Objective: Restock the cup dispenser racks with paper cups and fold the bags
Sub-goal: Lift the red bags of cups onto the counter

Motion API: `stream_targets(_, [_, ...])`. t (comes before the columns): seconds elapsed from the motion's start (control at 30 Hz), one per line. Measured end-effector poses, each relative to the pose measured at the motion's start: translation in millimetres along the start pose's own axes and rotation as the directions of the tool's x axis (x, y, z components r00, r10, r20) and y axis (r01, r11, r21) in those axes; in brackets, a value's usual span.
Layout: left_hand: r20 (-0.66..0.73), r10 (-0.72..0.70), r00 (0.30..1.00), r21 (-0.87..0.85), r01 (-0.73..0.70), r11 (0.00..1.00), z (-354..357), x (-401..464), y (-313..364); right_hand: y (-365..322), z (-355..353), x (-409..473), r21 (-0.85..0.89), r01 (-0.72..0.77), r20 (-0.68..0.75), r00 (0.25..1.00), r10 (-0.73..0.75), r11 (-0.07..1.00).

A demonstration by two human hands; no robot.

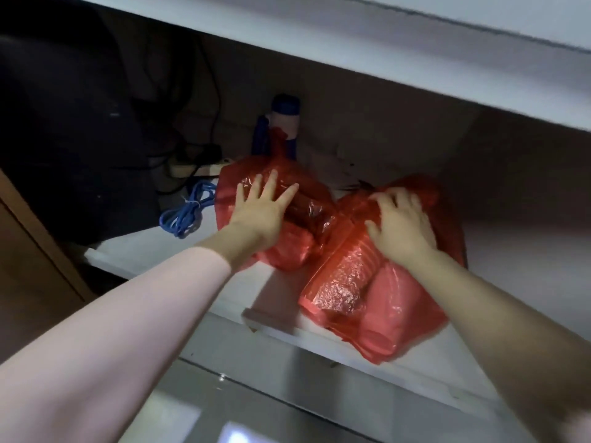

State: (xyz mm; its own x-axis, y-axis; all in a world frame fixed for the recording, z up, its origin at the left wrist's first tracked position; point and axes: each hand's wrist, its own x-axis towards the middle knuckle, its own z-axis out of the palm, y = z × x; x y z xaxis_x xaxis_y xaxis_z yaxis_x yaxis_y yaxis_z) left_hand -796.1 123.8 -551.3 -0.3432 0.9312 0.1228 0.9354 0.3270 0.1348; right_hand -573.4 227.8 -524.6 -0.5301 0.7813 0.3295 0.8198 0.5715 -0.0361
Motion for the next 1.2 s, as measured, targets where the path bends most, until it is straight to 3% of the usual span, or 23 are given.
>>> stream_targets(0.1, [0.195,-0.036,0.980,-0.120,0.060,0.991,18,0,18,4,14,35,-0.083,-0.041,0.280,0.958,0.063,0.996])
stream_targets(0.2, [0.163,0.032,0.986,-0.149,-0.007,0.989,25,-20,34,9,22,39,-0.141,-0.095,0.404,0.903,0.145,0.985])
stream_targets(0.3, [0.185,0.058,0.981,-0.237,-0.013,0.971,20,-45,36,5,24,19,-0.168,-0.044,0.319,0.943,0.097,0.985])
stream_targets(0.4, [0.230,0.062,0.971,-0.246,-0.004,0.969,5,-71,35,1,17,0,-0.058,-0.028,0.218,0.975,0.040,0.998])
stream_targets(0.63, [0.342,0.050,0.939,-0.199,0.020,0.980,-36,-107,24,13,-26,-14,0.068,-0.275,0.286,0.926,0.245,0.959])
stream_targets(0.77, [0.273,0.056,0.960,-0.235,0.011,0.972,-57,-111,28,20,-44,-6,-0.054,-0.366,0.284,0.886,0.366,0.929])
stream_targets(0.83, [0.228,0.071,0.971,-0.275,-0.006,0.961,-67,-114,34,17,-56,-8,-0.084,-0.316,0.279,0.903,0.327,0.945])
stream_targets(1.0, [0.150,0.043,0.988,-0.308,0.006,0.951,-91,-138,50,1,-90,-47,0.039,-0.170,0.189,0.969,0.160,0.985])
stream_targets(1.07, [0.163,0.017,0.986,-0.323,0.037,0.946,-104,-154,52,-10,-105,-78,0.092,-0.139,0.197,0.973,0.119,0.986])
stream_targets(1.2, [0.217,0.096,0.972,-0.371,-0.009,0.928,-135,-196,62,-34,-142,-140,0.232,-0.106,0.319,0.947,0.028,0.967])
